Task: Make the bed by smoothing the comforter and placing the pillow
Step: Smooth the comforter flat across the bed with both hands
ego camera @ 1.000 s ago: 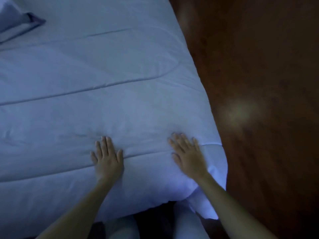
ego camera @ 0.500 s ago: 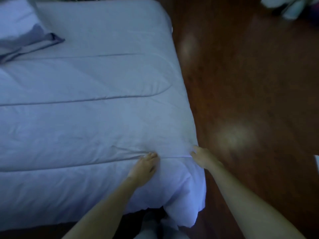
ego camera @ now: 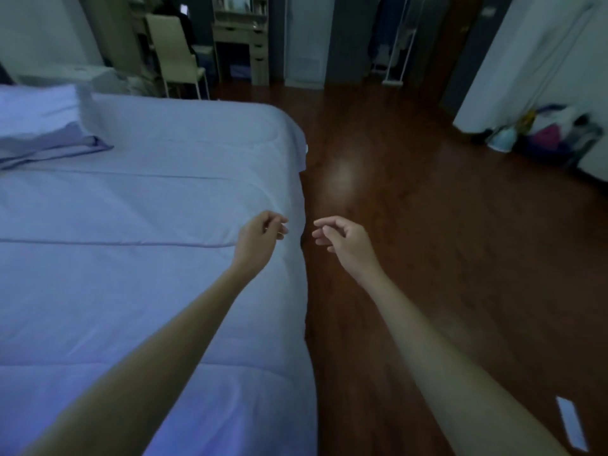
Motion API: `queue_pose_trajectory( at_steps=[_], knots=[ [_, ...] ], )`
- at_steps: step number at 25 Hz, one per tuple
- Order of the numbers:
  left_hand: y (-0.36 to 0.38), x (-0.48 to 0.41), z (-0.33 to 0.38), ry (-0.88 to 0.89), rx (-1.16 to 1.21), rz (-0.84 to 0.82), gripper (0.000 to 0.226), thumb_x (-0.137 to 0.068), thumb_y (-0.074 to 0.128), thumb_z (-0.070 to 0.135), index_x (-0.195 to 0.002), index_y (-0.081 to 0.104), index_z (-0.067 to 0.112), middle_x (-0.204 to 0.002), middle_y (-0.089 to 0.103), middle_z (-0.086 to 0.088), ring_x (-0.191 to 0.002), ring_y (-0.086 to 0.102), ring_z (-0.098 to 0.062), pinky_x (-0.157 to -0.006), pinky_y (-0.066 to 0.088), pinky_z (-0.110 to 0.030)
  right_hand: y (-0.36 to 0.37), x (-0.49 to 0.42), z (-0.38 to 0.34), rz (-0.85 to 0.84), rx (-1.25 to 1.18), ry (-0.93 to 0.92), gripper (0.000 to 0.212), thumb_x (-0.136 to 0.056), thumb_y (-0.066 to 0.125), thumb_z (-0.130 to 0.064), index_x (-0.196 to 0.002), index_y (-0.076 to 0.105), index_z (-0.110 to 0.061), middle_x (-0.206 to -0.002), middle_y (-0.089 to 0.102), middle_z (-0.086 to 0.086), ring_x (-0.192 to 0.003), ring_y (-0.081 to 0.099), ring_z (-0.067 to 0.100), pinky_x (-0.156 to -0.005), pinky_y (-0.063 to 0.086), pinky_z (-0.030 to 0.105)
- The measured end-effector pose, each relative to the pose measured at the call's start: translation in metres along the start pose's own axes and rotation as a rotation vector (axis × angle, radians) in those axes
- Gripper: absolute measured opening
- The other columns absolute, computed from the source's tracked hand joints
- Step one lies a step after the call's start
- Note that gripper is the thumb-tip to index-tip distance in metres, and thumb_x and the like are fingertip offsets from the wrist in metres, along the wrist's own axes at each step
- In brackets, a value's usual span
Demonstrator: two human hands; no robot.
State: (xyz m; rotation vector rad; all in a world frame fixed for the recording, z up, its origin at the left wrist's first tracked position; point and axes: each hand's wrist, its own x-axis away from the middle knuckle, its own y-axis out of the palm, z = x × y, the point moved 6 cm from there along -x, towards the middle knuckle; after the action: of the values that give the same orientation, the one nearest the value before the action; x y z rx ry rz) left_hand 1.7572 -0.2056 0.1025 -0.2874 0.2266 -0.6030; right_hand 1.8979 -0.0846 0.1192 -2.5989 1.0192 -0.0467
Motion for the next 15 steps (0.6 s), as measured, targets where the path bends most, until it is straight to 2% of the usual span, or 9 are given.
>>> queue_pose_trajectory(
  at_steps=[4,8,12,15],
  knots=[
    [0.094,0.017,0.057,-0.019,0.115,0.001,0.022,-0.097,0.043,0.016,-0.091,0.063,0.019,-0.078,0.064,0.007,-0.072,0.061,-0.006,-0.061,0.046,-0.008,-0.101,0.005,-0.007,0.005,-0.028,-0.037,0.023,-0.094,0.048,-0.017,-0.099,0.069,-0.023,-0.088,0.074,-0.001,-0.081,0.070,0.013,-0.071,0.054,0.027],
    [0.143,0.025,0.086,-0.004,0.210,0.014,0.028,-0.098,0.043,0.017,-0.083,0.062,0.030,-0.074,0.065,0.010,-0.068,0.061,-0.002,-0.059,0.045,-0.009,-0.162,-0.012,-0.012,0.023,-0.060,-0.083,0.022,-0.093,0.048,-0.018,-0.098,0.069,-0.023,-0.086,0.073,-0.003,-0.078,0.069,0.012,-0.070,0.054,0.028],
    [0.125,0.017,0.086,-0.035,0.237,0.127,0.022,-0.099,0.042,0.016,-0.092,0.063,0.016,-0.076,0.063,0.005,-0.067,0.060,-0.005,-0.058,0.045,-0.009,-0.154,-0.039,-0.003,-0.030,-0.145,-0.055,0.022,-0.093,0.048,-0.016,-0.098,0.070,-0.020,-0.082,0.072,-0.003,-0.074,0.067,0.012,-0.069,0.053,0.029],
    [0.088,0.004,0.061,-0.115,0.215,0.261,0.023,-0.098,0.043,0.017,-0.098,0.065,0.010,-0.081,0.065,0.002,-0.072,0.062,-0.009,-0.066,0.046,-0.020,-0.129,-0.059,0.004,-0.145,-0.143,-0.035,0.022,-0.094,0.048,-0.015,-0.101,0.069,-0.017,-0.084,0.072,0.000,-0.074,0.066,0.013,-0.069,0.053,0.028]
  ],
)
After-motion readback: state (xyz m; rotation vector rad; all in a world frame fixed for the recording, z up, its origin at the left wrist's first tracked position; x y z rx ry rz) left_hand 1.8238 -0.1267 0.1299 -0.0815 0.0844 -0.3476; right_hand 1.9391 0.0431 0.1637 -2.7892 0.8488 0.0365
